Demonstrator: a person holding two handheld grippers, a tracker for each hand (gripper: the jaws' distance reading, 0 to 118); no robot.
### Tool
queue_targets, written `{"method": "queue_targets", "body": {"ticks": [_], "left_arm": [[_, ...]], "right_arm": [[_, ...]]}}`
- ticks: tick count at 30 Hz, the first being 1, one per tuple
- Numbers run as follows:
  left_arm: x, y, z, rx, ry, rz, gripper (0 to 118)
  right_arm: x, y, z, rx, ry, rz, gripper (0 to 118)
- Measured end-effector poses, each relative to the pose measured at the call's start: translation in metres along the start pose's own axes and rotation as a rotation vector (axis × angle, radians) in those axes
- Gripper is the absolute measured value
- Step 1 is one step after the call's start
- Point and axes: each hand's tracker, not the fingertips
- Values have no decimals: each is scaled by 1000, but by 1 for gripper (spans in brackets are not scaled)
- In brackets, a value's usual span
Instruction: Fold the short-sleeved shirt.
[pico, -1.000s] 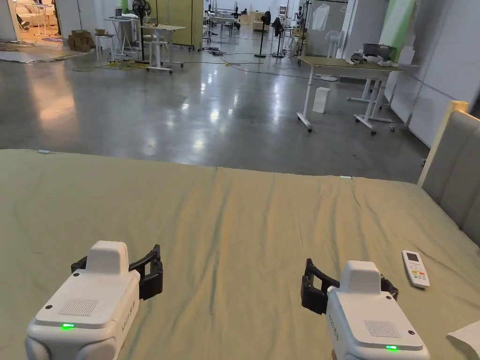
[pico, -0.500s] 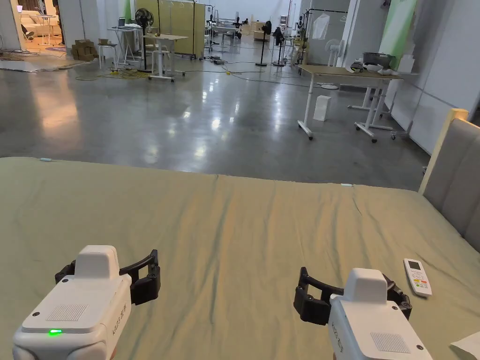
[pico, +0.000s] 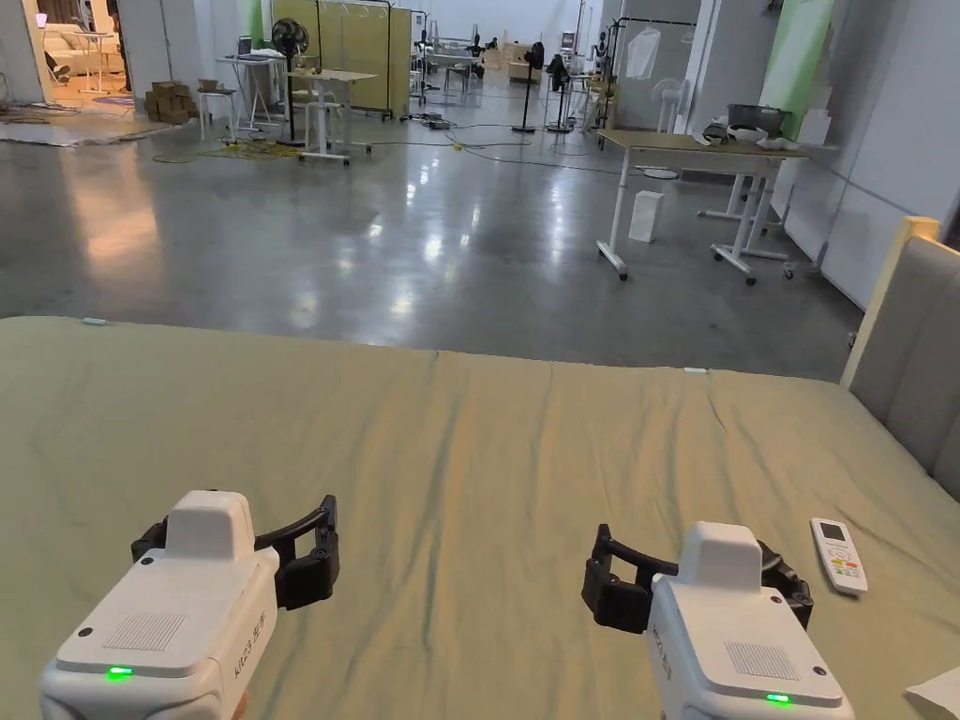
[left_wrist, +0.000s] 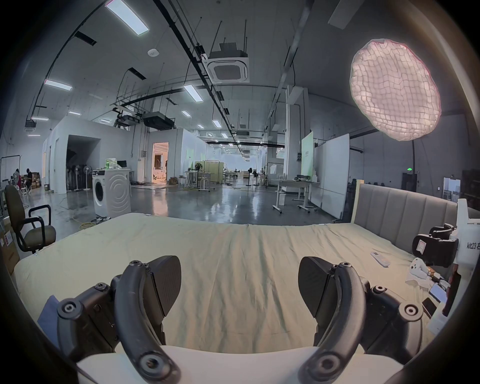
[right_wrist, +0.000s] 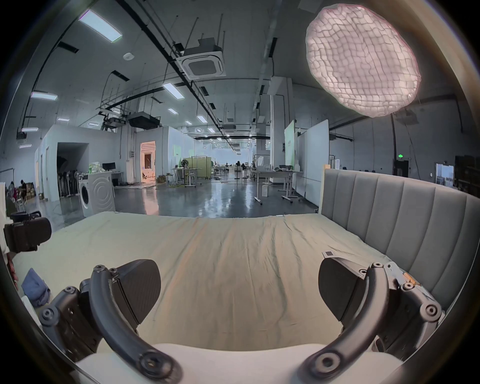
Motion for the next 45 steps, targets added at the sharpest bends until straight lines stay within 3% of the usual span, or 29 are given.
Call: {"method": "queue_targets", "body": {"ticks": [7, 19, 30, 35, 45], "left_arm": [[-4, 1, 2, 15, -11, -3, 93], [-12, -6, -7, -28, -21, 23, 93], [-12, -6, -5, -35, -16, 18, 93], [-9, -4, -1, -40, -14, 11, 93], [-10, -5, 0, -46, -13, 11, 95]], "right_arm": [[4, 7, 3, -38, 16, -121, 118], [-3, 13, -5, -144, -17, -164, 118], [-6, 10, -15, -225, -44, -155, 118], [-10, 4, -19, -235, -87, -77, 118], [-11, 12, -10, -238, -67, -84, 118]]}}
